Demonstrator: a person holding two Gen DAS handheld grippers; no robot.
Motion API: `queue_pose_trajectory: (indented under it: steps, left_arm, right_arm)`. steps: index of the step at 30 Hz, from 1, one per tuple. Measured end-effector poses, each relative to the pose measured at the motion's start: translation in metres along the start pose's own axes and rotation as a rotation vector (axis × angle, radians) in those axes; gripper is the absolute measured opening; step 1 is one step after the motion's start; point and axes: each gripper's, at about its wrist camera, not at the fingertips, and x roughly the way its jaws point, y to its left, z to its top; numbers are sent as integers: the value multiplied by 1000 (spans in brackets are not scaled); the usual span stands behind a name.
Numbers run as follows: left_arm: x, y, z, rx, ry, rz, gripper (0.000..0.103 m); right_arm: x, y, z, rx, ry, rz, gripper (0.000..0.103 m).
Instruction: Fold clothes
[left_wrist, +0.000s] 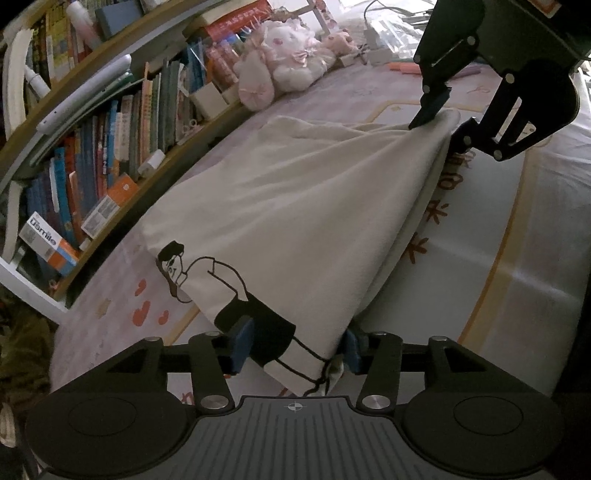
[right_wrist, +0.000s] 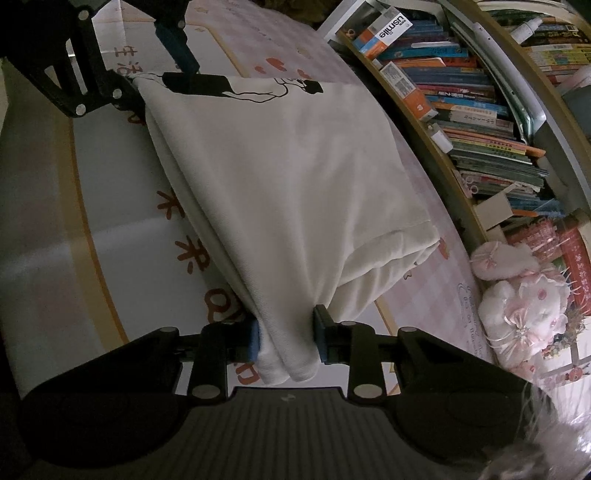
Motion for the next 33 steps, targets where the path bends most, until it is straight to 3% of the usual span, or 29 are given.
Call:
queue_pose_trajectory:
  steps: [16, 18, 22, 27, 33]
  left_arm:
    - [-1, 1, -4, 35, -26, -19, 48]
    - [0, 1, -4, 38, -30, -33, 38]
    - [0, 1, -5, 50, -37, -59, 30]
    - [-2, 2, -4, 53, -33, -112, 12]
    - [-14, 9, 0, 44, -17, -237, 10]
  right_arm:
    - [-1, -4, 0, 0, 12, 16, 27]
    - [-1, -5, 0, 1, 13, 18, 26]
    - [-1, -5, 0, 4, 17, 22, 25]
    - [-3, -6, -1, 13, 21, 27, 23]
    - [-12, -16, -5, 75, 51, 85, 21]
